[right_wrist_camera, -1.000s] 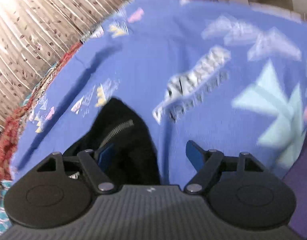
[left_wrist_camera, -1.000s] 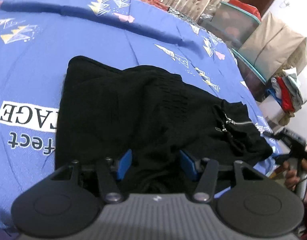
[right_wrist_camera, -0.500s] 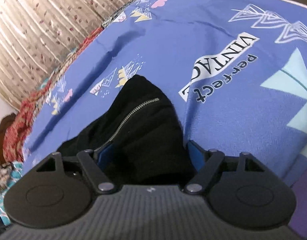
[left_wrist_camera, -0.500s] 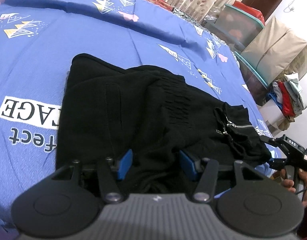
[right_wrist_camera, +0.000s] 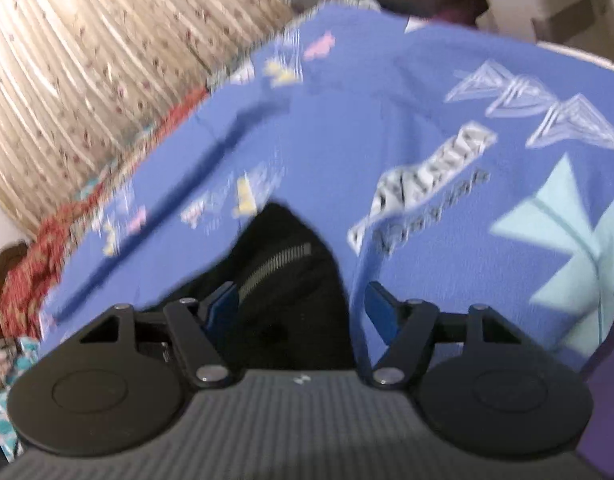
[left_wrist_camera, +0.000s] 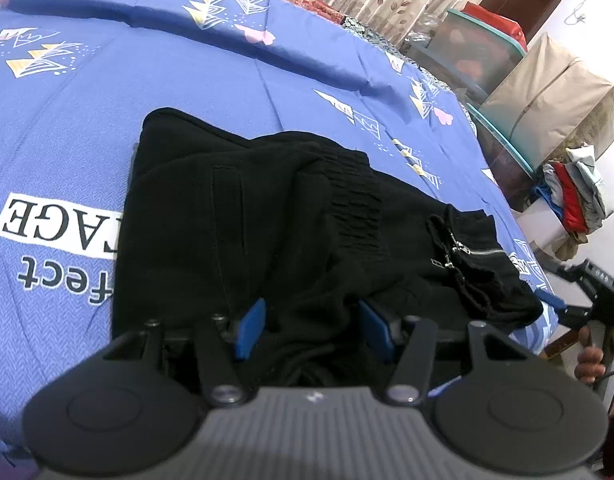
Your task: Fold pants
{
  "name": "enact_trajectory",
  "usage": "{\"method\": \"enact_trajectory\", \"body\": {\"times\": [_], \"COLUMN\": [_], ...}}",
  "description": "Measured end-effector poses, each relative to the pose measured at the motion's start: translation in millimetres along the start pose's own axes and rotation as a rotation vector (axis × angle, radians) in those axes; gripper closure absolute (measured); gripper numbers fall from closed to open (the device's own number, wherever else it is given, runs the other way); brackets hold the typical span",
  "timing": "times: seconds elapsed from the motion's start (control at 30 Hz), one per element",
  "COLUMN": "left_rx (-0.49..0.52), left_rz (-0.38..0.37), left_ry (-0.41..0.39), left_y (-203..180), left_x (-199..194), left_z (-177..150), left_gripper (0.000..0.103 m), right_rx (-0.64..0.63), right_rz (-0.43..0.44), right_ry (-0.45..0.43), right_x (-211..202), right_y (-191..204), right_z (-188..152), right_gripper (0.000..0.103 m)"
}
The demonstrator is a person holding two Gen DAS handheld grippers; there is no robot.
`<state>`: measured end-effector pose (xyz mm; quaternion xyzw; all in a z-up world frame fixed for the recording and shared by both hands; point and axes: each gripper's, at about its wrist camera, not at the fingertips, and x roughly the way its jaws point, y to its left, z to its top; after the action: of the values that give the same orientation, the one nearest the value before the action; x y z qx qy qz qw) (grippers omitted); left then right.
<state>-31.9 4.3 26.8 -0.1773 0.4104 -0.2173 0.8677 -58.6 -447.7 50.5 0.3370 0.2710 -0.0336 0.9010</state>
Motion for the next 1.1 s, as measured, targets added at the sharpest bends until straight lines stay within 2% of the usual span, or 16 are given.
{"method": "enact_trajectory", "body": {"times": [0.13, 0.3, 0.5, 0.6, 0.67, 0.77, 0.83, 0.93, 1.1], "left_rx": [-0.002, -0.004, -0.005, -0.004, -0.003, 0.002, -0.002, -0.056, -0.104], "left_rz": [-0.001, -0.003, -0.002, 0.0, 0.0, 0.001, -0.002, -0.024, -0.064], "left_ry": [-0.001, -0.002, -0.003, -0.003, -0.003, 0.003, 0.014, 0.005, -0.136], "left_y": [0.3, 0.8, 0.9, 1.7, 2.0, 1.3, 1.1, 5.0, 14.0], "left_x": [-0.6, -1.0, -1.1, -1.4, -1.5, -1.3, -2.5, -14.4, -56.9], "left_z": [-0.2, -0.1, -0.1, 0.1, 0.3, 1.7, 5.7, 16.6, 36.6], "left_gripper": [0.05, 0.05, 0.05, 0.05, 0.05, 0.05, 0.05, 0.049, 0.048], "right_rx": [0.014, 0.061, 0.049, 0.032, 0.033, 0.066, 0.045, -0.016, -0.138], "right_rz": [0.025, 0.057, 0.077, 0.066, 0.061, 0.059, 0.068, 0.137, 0.267], "right_ry": [0.012, 0.098, 0.112, 0.152, 0.165, 0.167, 0.154, 0.134, 0.151], "right_x": [17.9, 46.2, 38.8, 37.7, 34.6, 27.8, 21.7, 8.9, 3.3], "right_y": [-2.1, -8.9, -5.3, -1.1, -0.1, 2.9, 15.5, 45.8, 111.4], "right_z": [4.0, -8.3, -14.8, -18.6, -23.5, -24.6, -20.4, -11.6, -10.6], "right_gripper": [0.031, 0.031, 0.032, 0.049, 0.064, 0.078, 0.08, 0.081, 0.082]}}
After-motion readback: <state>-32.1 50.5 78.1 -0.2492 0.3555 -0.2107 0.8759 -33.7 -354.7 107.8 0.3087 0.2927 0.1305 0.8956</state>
